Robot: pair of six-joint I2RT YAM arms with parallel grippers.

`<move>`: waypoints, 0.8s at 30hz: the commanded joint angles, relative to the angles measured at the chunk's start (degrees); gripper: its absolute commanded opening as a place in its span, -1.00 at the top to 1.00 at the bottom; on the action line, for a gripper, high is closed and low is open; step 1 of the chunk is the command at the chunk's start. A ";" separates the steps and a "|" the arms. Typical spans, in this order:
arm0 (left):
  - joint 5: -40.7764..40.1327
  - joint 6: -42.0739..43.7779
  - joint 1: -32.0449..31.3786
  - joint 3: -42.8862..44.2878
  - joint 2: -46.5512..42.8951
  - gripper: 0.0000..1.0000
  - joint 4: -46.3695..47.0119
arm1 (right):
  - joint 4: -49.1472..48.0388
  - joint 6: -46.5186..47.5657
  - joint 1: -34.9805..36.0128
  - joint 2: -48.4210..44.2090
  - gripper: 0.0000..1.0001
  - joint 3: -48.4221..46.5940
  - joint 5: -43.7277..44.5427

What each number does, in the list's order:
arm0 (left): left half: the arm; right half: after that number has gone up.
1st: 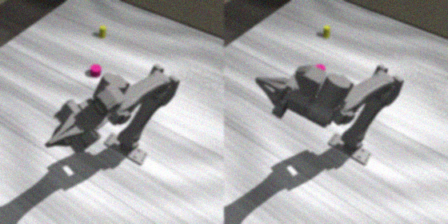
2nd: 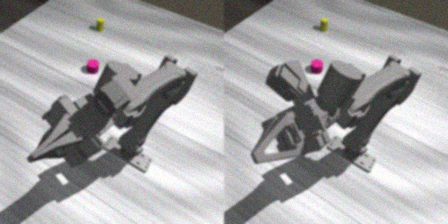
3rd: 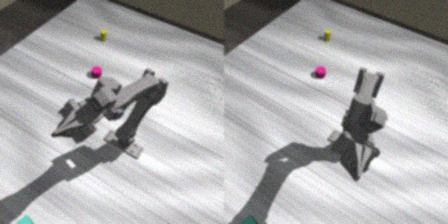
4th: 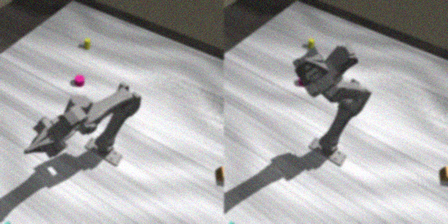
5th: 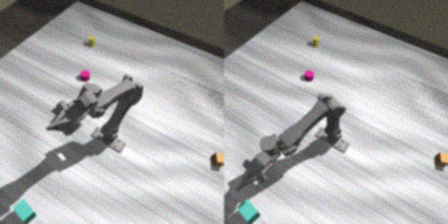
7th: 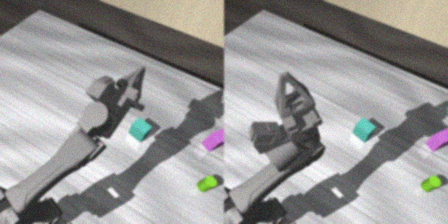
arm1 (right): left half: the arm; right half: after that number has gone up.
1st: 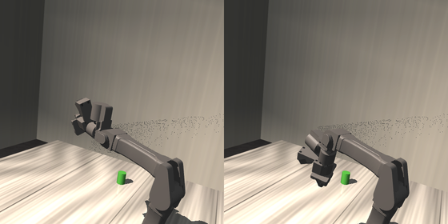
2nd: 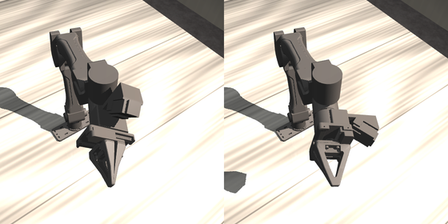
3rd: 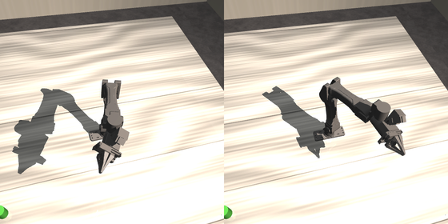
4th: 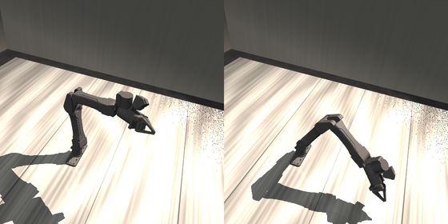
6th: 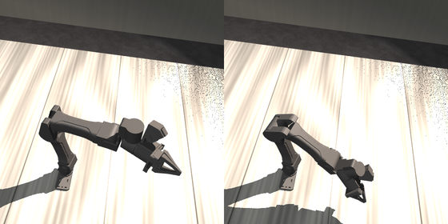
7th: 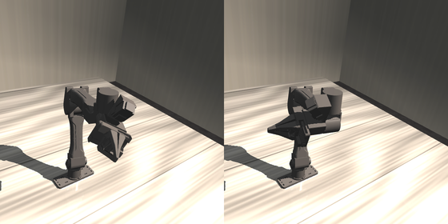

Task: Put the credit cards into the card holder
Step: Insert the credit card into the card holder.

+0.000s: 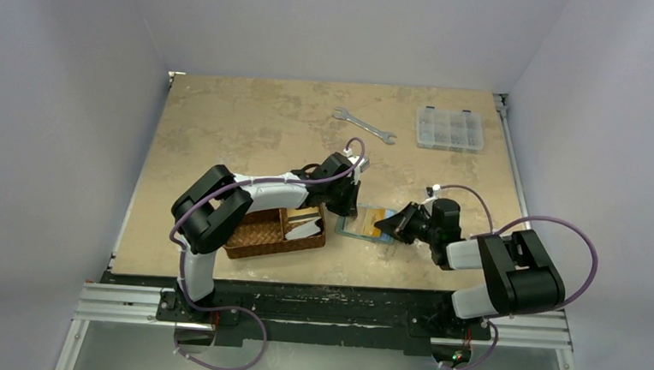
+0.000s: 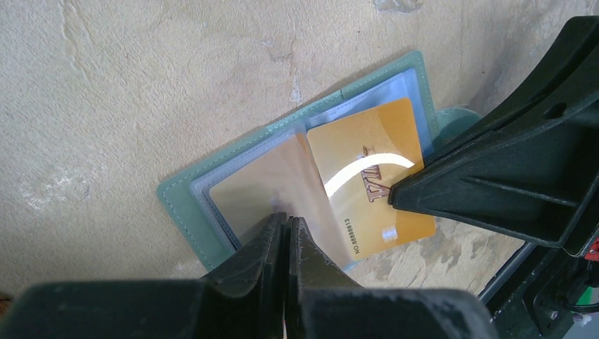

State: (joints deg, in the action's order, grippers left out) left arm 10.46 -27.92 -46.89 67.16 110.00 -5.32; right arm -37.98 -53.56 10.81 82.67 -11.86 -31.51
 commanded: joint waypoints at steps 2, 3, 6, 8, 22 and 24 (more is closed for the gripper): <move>0.26 0.25 -0.34 -1.11 1.89 1.00 -2.17 | -5.07 -0.06 1.39 2.90 1.00 0.90 -0.43; 0.29 0.24 -0.32 -1.07 1.89 1.00 -2.15 | -5.75 -0.46 1.53 3.28 1.00 1.03 -0.82; 0.18 0.24 -0.35 -0.97 1.91 1.00 -2.24 | -6.02 -0.65 1.97 3.49 1.00 1.40 -1.34; 0.17 0.24 -0.31 -1.10 1.93 1.00 -2.18 | -5.56 -0.74 2.00 3.53 1.00 1.61 -1.76; 0.25 0.32 -0.37 -1.94 1.63 1.00 -1.89 | -5.07 -0.84 2.02 7.79 1.00 -0.09 -6.84; 0.47 0.27 -0.38 -1.90 1.63 1.00 -1.80 | -5.90 0.06 2.02 9.88 1.00 -1.21 -8.42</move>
State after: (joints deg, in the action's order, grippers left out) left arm 10.87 -27.92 -46.92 66.85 110.04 -4.93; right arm -45.80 -56.07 11.84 88.90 -11.51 -34.76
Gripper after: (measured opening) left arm 0.025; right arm 0.027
